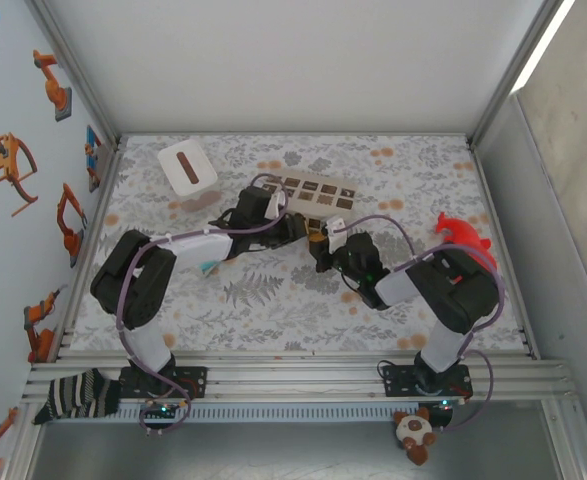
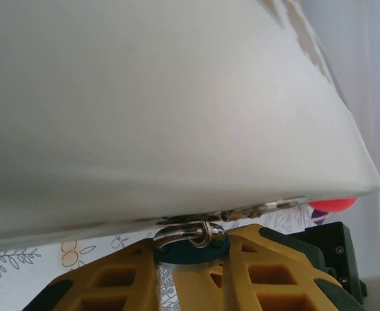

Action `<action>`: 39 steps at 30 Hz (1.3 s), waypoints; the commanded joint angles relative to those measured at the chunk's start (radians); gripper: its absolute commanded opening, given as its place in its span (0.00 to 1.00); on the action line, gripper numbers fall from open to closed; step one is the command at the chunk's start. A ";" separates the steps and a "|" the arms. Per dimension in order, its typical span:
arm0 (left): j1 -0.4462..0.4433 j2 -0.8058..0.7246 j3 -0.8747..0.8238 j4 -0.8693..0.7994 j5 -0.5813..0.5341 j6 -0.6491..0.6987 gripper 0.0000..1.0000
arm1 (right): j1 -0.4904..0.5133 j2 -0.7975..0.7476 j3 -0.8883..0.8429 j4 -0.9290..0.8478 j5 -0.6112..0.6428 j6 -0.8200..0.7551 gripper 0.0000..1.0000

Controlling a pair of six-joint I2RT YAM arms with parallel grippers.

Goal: Unlock the padlock with the key

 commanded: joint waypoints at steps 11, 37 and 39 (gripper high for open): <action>-0.038 0.078 -0.011 0.116 0.096 -0.076 0.47 | 0.027 0.160 -0.046 0.215 -0.012 0.047 0.00; 0.107 -0.329 -0.484 0.364 0.015 -0.295 0.65 | 0.101 0.056 -0.040 0.135 0.093 0.324 0.00; 0.110 -0.288 -0.521 0.490 0.017 -0.360 0.63 | 0.113 0.047 -0.042 0.135 0.107 0.374 0.00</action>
